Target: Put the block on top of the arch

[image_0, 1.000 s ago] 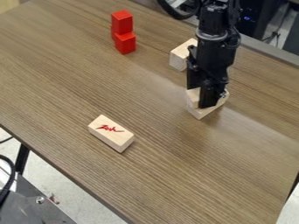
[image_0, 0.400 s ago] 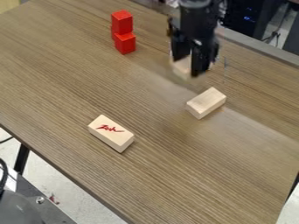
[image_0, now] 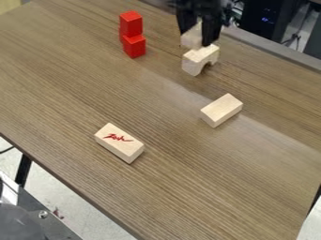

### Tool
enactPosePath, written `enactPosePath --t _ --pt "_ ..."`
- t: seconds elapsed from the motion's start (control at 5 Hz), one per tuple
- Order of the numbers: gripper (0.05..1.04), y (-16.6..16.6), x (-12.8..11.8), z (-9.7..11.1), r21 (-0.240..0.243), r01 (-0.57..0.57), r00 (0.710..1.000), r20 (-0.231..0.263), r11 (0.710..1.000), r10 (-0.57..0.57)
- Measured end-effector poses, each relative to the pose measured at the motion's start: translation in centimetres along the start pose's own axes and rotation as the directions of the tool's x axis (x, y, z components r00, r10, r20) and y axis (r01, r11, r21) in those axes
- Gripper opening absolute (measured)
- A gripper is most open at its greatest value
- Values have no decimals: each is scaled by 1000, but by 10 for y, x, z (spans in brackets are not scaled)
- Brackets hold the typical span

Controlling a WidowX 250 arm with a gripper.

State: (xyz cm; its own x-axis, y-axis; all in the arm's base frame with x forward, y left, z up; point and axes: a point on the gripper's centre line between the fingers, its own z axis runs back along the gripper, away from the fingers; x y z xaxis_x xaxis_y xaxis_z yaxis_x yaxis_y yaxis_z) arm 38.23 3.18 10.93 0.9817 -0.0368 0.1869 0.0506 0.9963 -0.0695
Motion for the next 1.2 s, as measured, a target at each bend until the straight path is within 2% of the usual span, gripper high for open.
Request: enactPosePath --t 0.4,1.2 --pt "561 14 14 -21 47 -32 998 -47 998 34" --pt "561 19 11 -42 59 21 998 -58 998 -17"
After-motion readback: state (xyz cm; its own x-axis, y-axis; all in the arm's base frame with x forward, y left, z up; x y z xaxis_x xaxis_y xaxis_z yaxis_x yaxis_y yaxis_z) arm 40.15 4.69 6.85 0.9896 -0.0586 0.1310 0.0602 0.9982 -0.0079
